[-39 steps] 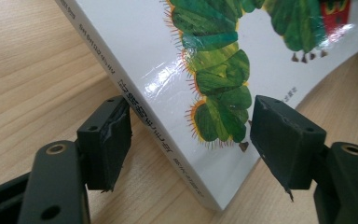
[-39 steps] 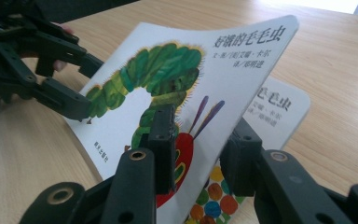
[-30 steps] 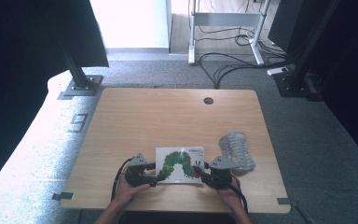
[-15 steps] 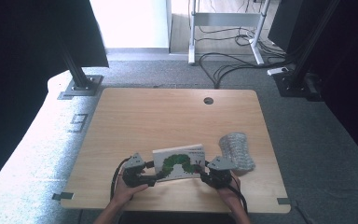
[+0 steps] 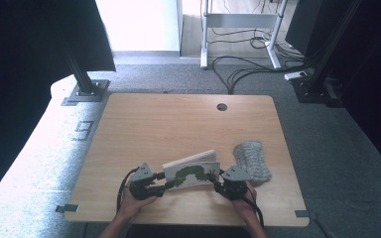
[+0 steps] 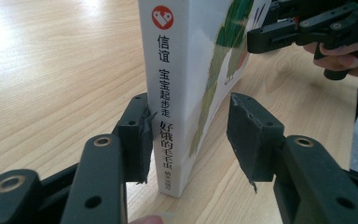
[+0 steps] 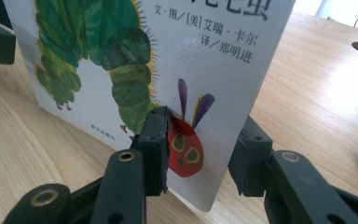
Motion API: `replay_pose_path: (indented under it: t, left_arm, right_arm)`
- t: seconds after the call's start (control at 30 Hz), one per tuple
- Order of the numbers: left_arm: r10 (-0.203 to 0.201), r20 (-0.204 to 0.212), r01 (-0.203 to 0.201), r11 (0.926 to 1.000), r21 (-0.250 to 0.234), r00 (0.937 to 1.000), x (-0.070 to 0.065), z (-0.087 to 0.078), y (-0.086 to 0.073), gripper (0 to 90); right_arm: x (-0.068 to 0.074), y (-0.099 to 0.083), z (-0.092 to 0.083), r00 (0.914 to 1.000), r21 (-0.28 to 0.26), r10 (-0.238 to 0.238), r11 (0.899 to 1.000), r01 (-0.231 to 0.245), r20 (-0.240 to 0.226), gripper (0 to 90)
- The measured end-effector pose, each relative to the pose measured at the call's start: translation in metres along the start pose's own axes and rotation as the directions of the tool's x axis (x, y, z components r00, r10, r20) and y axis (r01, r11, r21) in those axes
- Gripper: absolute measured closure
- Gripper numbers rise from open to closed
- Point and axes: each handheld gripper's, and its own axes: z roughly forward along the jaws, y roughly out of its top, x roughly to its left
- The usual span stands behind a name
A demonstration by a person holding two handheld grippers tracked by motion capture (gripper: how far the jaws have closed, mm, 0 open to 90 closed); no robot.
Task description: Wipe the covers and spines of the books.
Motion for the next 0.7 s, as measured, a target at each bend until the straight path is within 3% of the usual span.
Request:
replay_pose_path:
  t: [0.17, 0.27, 0.37, 0.7]
  left_arm:
    - [0.026, -0.001, -0.026, 0.9997, -0.002, 0.9997, -0.003, 0.0, 0.0, 52.7]
    - [0.049, 0.04, -0.05, 0.9988, 0.003, 0.998, -0.006, 0.0, 0.001, 52.4]
    - [0.065, 0.049, -0.065, 0.9979, 0.002, 0.9967, -0.008, 0.0, 0.002, 52.3]
    - [0.049, 0.019, -0.049, 0.9986, -0.019, 0.9986, -0.011, 0.0, 0.003, 60.3]
  right_arm:
    - [0.0, -0.001, 0.002, 0.9999, 0.008, 0.0, 1.0, 0.0, 0.011, 59.5]
    - [-0.001, -0.002, 0.004, 0.9998, 0.018, 0.0, 1.0, 0.0, 0.02, 57.5]
    - [-0.002, -0.003, 0.004, 0.9996, 0.019, 0.003, 1.0, -0.003, 0.027, 56.0]
    - [-0.001, 0.0, 0.01, 0.9974, 0.012, -0.011, 1.0, 0.01, 0.071, 51.9]
